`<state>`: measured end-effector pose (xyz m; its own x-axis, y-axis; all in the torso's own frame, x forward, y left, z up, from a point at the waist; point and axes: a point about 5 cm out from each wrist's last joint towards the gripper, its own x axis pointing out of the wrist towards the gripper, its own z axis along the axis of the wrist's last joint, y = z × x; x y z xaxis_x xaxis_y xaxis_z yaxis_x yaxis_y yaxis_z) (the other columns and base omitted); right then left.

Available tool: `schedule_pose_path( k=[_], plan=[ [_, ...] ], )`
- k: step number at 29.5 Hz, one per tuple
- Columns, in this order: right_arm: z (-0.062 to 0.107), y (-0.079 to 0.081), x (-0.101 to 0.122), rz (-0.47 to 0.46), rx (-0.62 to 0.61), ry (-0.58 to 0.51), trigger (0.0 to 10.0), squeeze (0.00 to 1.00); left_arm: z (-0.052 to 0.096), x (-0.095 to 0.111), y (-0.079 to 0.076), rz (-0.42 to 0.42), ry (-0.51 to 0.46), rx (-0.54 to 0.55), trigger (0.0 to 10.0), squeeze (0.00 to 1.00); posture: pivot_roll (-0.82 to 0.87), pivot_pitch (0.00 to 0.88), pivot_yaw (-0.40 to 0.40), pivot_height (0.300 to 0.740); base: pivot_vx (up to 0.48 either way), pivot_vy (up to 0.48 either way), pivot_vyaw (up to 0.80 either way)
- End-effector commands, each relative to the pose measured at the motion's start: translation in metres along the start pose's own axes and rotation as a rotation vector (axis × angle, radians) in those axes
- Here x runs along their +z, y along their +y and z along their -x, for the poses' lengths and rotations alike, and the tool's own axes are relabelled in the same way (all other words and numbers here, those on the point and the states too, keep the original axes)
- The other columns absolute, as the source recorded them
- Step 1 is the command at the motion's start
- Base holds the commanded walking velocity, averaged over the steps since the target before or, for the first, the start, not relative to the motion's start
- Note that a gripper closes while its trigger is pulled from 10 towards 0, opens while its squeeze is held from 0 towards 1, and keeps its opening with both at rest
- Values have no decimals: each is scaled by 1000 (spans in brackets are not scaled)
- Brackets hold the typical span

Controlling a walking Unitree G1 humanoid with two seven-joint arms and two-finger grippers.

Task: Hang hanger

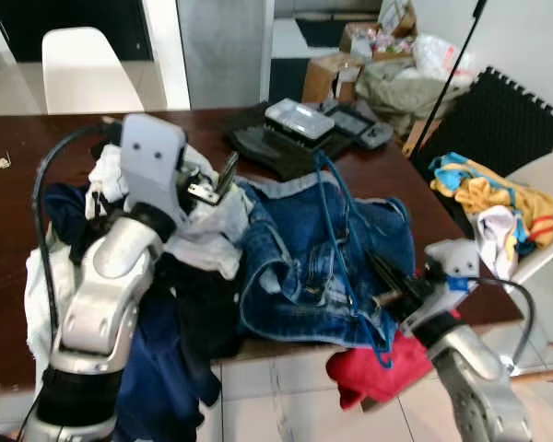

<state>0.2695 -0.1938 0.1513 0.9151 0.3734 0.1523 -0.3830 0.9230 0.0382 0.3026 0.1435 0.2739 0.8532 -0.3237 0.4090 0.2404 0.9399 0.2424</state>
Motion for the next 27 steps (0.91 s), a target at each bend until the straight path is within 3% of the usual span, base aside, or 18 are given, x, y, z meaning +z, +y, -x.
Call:
schedule_pose_path(
  k=[1, 5, 7, 9, 11, 12, 14, 15, 16, 19, 20, 21, 22, 27],
  plan=[
    [3, -1, -3, -2, -5, 12, 10000, 0, 2, 1, -8, -29, -3, -64, 10000, 0, 89, 155, -28, 740, 0, 0, 0],
    [3, -1, -3, -4, -5, 12, 10000, 0, 6, 0, -15, -63, 17, -175, 10000, 0, 89, 155, -28, 740, 0, 0, 0],
    [3, -1, -3, -7, -6, 13, 10000, 0, 22, 2, -20, -139, 56, -418, 10000, 0, 96, 162, -28, 740, 0, 0, 0],
    [3, -1, -3, -7, -6, 13, 10000, 0, 22, 2, -20, -139, 56, -418, 10000, 0, 96, 162, -28, 740, 0, 0, 0],
    [2, -2, -3, -9, -6, 14, 10000, 0, 39, 11, -11, -236, 94, -626, 10000, 0, 103, 168, -34, 740, 0, 0, 0],
    [2, -2, -3, -9, -6, 14, 10000, 0, 39, 11, -11, -236, 94, -626, 10000, 0, 103, 168, -34, 740, 0, 0, 0],
    [2, -2, -4, -12, -5, 17, 10000, 0, 52, 24, 9, -320, 150, -761, 10000, 0, 103, 168, -34, 740, 0, 0, 0],
    [2, -2, -4, -13, -4, 17, 10000, 0, 55, 26, 13, -336, 164, -787, 10000, 0, 103, 168, -34, 740, 0, 0, 0],
    [1, -2, -4, -14, -4, 18, 10000, 0, 55, 31, 25, -418, 194, -792, 10000, 0, 117, 172, -37, 740, 0, 0, 0],
    [1, -2, -4, -15, -4, 18, 10000, 0, 55, 34, 33, -476, 214, -789, 10000, 0, 117, 172, -37, 740, 0, 0, 0],
    [1, -2, -4, -16, -3, 19, 10000, 0, 55, 36, 44, -579, 258, -791, 10000, 0, 117, 171, -38, 740, 0, 0, 0],
    [1, -2, -4, -16, -3, 19, 10000, 0, 55, 36, 44, -579, 258, -791, 10000, 0, 117, 171, -38, 740, 0, 0, 0],
    [1, -2, -4, -16, -3, 19, 10000, 0, 57, 34, 62, -769, 361, -809, 10000, 0, 117, 173, -39, 740, 0, 0, 0],
    [1, -1, -4, -16, -2, 20, 10000, 0, 59, 31, 67, -847, 407, -840, 10000, 0, 117, 173, -39, 740, 0, 0, 0]
  ],
)
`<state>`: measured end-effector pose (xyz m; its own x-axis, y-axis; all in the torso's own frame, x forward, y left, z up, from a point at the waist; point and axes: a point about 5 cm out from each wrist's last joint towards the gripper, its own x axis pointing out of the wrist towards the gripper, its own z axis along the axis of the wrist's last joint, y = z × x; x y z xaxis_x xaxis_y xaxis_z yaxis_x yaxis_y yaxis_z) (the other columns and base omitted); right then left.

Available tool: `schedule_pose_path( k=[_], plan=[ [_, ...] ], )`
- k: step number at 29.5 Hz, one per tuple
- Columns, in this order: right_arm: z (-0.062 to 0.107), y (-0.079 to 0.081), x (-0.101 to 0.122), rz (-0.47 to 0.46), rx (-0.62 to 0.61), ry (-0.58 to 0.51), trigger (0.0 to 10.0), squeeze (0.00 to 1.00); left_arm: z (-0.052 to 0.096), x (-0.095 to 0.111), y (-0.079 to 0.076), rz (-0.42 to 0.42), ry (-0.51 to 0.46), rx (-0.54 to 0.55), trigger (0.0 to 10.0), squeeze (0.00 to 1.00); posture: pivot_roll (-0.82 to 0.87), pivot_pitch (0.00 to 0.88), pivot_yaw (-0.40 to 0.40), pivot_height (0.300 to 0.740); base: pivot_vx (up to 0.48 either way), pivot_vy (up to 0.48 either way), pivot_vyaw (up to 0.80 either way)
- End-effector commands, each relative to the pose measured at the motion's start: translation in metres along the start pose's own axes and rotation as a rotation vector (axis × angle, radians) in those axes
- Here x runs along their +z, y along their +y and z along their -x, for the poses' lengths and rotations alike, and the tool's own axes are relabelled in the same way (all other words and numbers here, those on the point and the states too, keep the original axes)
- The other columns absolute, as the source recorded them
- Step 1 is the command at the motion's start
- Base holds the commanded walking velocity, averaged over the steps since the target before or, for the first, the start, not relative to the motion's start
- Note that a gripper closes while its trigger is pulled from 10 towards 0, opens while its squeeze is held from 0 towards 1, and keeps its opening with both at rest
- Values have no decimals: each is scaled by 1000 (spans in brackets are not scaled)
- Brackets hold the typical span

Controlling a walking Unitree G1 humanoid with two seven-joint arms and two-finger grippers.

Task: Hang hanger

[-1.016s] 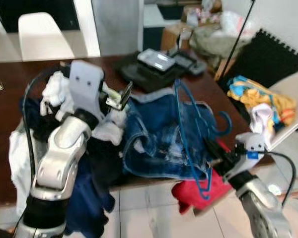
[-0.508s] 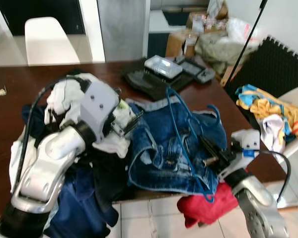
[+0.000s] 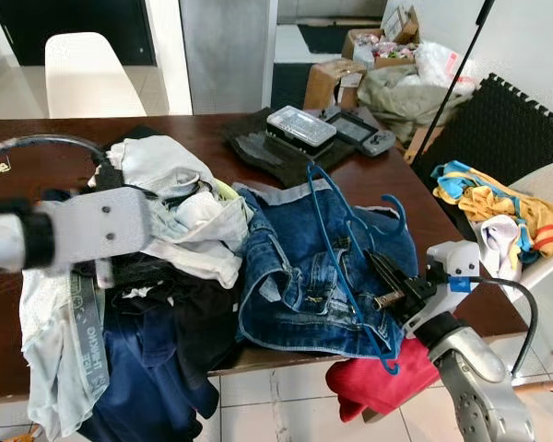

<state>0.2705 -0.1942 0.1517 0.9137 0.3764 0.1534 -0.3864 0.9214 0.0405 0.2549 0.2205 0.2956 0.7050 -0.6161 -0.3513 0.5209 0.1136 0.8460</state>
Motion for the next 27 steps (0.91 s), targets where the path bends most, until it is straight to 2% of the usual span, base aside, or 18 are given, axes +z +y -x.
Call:
schedule_pose_path(
  k=[1, 6, 8, 11, 14, 15, 17, 18, 19, 20, 22, 23, 24, 25, 27],
  plan=[
    [1, 0, -4, -14, -5, 21, 10000, 0, -2, -7, -5, -65, 58, -68, 10000, 0, 122, 175, -42, 740, 0, 0, 0],
    [2, 1, -5, -13, -3, 22, 10000, 0, -13, -24, -9, -109, 87, -43, 10000, 0, 120, 176, -39, 740, 0, 0, 0],
    [1, 0, -4, -10, -6, 21, 10000, 0, -25, -34, -13, -139, 85, -41, 10000, 0, 111, 178, -35, 740, 0, 0, 0],
    [2, -1, -4, -8, -8, 20, 10000, 0, -33, -34, -11, -170, 57, -21, 10000, 0, 107, 178, -32, 740, 0, 0, 0],
    [2, -1, -3, -6, -9, 20, 10000, 0, -40, -30, -5, -202, 17, 31, 10000, 0, 107, 178, -33, 740, 0, 0, 0],
    [2, -1, -4, -5, -9, 20, 10000, 0, -45, -23, -1, -216, -23, 68, 10000, 0, 107, 178, -33, 740, 0, 0, 0],
    [2, -1, -4, -5, -9, 20, 10000, 0, -45, -23, -1, -216, -23, 68, 10000, 0, 107, 178, -33, 740, 0, 0, 0],
    [2, 0, -4, -4, -9, 21, 10000, 0, -49, -15, 3, -223, -70, 99, 10000, 0, 107, 178, -33, 740, 0, 0, 0],
    [2, 0, -4, -4, -9, 21, 10000, 0, -49, -15, 3, -223, -70, 99, 10000, 0, 107, 178, -33, 740, 0, 0, 0],
    [2, 0, -4, -3, -8, 22, 10000, 0, -53, -7, 4, -211, -131, 108, 10000, 0, 103, 183, -32, 740, 0, 0, 0],
    [2, 0, -4, -3, -8, 22, 10000, 0, -53, -7, 4, -211, -131, 108, 10000, 0, 103, 183, -32, 740, 0, 0, 0],
    [2, 0, -4, -2, -7, 23, 10000, 0, -54, 0, 4, -162, -194, 105, 10000, 0, 99, 185, -28, 740, 0, 0, 0],
    [2, 0, -4, -2, -7, 23, 10000, 0, -54, 0, 4, -162, -194, 105, 10000, 0, 99, 185, -28, 740, 0, 0, 0],
    [3, 1, -4, -1, -8, 23, 10000, 0, -50, 7, 4, -55, -270, 79, 10000, 0, 99, 187, -27, 740, 0, 0, 0],
    [3, 1, -4, 0, -9, 24, 10000, 0, -45, 15, 1, 83, -368, 13, 10000, 0, 100, 187, -25, 740, 0, 0, 0]
  ],
)
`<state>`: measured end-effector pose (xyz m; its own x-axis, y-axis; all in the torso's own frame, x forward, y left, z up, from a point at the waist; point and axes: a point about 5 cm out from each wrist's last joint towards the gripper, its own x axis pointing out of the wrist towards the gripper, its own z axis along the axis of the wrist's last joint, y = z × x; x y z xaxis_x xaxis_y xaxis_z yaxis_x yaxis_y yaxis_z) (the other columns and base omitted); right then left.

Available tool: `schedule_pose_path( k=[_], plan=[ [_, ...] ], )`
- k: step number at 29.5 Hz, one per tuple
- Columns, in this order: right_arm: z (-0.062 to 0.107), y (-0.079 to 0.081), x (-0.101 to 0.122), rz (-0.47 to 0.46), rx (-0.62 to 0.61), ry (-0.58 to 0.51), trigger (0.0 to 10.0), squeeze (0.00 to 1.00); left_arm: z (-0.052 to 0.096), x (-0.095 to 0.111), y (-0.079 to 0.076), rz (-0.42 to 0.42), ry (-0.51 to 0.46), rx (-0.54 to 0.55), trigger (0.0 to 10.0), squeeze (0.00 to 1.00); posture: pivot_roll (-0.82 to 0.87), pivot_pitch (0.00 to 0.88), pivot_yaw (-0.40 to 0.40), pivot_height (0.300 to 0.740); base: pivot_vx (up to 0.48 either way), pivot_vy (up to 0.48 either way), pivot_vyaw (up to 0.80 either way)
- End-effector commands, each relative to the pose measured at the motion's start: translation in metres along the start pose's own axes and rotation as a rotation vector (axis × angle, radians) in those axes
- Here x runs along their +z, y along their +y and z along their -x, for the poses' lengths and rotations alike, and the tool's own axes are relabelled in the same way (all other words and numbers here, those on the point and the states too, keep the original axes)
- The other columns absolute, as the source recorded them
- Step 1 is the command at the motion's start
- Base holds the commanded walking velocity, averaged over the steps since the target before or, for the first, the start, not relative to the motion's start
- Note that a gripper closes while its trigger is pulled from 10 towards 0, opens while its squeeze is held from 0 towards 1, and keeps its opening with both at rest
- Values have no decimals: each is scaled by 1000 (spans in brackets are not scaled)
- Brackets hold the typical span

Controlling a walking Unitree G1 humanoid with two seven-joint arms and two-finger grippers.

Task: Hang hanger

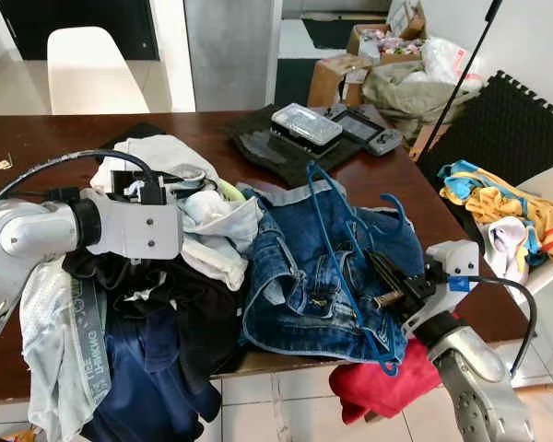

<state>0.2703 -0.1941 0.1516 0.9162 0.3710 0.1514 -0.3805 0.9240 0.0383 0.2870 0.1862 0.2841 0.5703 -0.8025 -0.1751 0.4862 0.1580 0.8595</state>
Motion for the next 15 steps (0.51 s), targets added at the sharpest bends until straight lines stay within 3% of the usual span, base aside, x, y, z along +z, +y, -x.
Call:
schedule_pose_path(
  k=[1, 8, 15],
  plan=[
    [3, 1, -4, -3, -3, 22, 10000, 0, 1, 8, -2, 86, -81, -33, 10000, 0, 100, 187, -25, 740, 0, 0, 0],
    [4, 1, -4, -3, -2, 24, 10000, 0, 15, 16, -8, 272, -154, -189, 10000, 0, 101, 188, -25, 740, 0, 0, 0],
    [4, 2, -4, -4, -2, 26, 10000, 0, 18, 15, 12, 224, -154, -88, 10000, 0, 103, 188, -21, 740, 0, 0, 0]
  ],
)
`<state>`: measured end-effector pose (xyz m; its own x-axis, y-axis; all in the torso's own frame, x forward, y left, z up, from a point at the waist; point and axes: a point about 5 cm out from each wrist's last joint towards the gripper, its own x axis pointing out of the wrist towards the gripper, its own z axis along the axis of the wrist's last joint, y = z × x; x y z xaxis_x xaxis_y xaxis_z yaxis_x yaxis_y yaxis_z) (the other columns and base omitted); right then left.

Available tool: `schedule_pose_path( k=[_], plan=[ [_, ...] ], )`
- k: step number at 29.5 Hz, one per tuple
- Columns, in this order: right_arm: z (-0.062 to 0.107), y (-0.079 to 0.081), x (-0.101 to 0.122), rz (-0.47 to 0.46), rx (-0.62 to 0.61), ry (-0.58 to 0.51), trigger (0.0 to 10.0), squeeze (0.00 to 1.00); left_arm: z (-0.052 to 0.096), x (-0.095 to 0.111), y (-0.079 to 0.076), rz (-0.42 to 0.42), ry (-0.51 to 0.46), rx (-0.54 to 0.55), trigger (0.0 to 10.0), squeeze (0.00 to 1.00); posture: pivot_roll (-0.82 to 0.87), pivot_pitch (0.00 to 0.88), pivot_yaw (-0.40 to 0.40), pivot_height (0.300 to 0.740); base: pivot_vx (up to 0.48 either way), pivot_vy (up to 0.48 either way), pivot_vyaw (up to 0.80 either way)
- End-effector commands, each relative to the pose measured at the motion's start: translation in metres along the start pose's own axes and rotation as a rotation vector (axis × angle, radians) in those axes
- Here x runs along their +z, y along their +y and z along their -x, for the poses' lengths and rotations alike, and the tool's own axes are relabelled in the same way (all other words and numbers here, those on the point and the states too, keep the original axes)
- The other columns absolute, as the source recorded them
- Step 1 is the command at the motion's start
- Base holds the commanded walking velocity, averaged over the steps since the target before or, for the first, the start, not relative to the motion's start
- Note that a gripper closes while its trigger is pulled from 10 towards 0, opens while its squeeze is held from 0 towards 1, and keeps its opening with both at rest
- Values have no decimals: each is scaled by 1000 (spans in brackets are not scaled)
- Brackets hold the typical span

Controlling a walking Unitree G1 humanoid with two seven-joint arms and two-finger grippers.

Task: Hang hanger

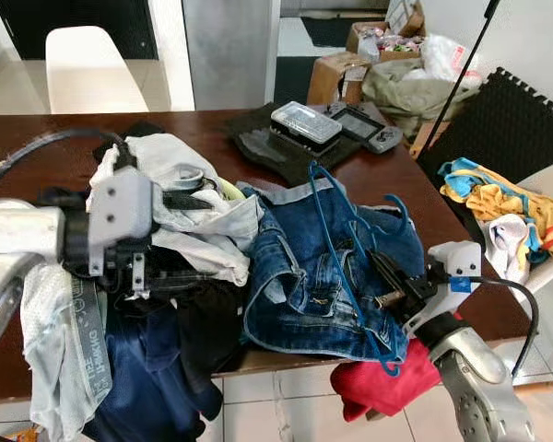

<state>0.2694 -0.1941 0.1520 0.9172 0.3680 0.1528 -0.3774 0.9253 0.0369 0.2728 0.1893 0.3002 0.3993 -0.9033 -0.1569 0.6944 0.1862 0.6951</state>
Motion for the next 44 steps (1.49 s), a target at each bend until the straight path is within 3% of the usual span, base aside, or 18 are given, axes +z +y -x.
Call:
schedule_pose_path(
  k=[1, 4, 6, 9, 12, 18, 21, 28, 30, 31, 32, 37, 40, 44],
  plan=[
    [3, 2, -5, -6, 1, 27, 10000, 0, 5, 0, 10, -55, 34, 55, 10000, 0, 102, 187, -21, 740, 0, 0, 0],
    [4, 2, -5, -5, 0, 27, 10000, 0, 8, -6, 16, -107, 105, 92, 10000, 0, 102, 188, -20, 740, 0, 0, 0],
    [4, 2, -5, -5, 0, 27, 10000, 0, 13, -22, 18, -141, 218, 116, 10000, 0, 102, 188, -20, 740, 0, 0, 0],
    [4, 2, -4, -5, 0, 27, 10000, 0, 14, -28, 16, -132, 241, 116, 10000, 0, 102, 189, -18, 740, 0, 0, 0],
    [4, 2, -4, -4, 0, 27, 10000, 0, 14, -30, 13, -109, 236, 113, 10000, 0, 99, 194, -18, 740, 0, 0, 0],
    [5, 3, -4, -3, -1, 27, 10000, 0, 0, -25, 10, -15, 93, 137, 10000, 0, 99, 194, -18, 740, 0, 0, 0],
    [5, 3, -3, -3, -2, 29, 10000, 0, 2, -11, 29, 13, -11, 222, 10000, 0, 97, 200, -20, 740, 0, 0, 0],
    [6, 3, -3, -4, -3, 30, 10000, 0, 8, 1, 48, 61, -98, 280, 10000, 0, 96, 204, -17, 740, 0, 0, 0],
    [6, 3, -3, -4, -3, 30, 10000, 0, 24, 4, 83, 82, -133, 503, 10000, 0, 96, 207, -15, 740, 0, 0, 0],
    [6, 3, -3, -4, -3, 30, 10000, 0, 29, 4, 92, 95, -137, 569, 10000, 0, 96, 207, -15, 740, 0, 0, 0],
    [6, 3, -3, -3, -3, 30, 10000, 0, 29, -11, 92, 103, -76, 574, 10000, 0, 96, 207, -15, 740, 0, 0, 0],
    [6, 3, -2, -1, -1, 31, 10000, 0, 12, -36, 76, 166, -46, 462, 10000, 0, 82, 216, -20, 740, 0, 0, 0],
    [6, 4, -1, 0, 0, 31, 10000, 0, 9, -38, 73, 172, -46, 436, 10000, 0, 82, 216, -20, 740, 0, 0, 0],
    [10, 3, 1, 3, -2, 35, 10000, 0, -21, -39, 58, 181, -92, 216, 10000, 0, 70, 236, -21, 740, 0, 0, 0]
  ],
)
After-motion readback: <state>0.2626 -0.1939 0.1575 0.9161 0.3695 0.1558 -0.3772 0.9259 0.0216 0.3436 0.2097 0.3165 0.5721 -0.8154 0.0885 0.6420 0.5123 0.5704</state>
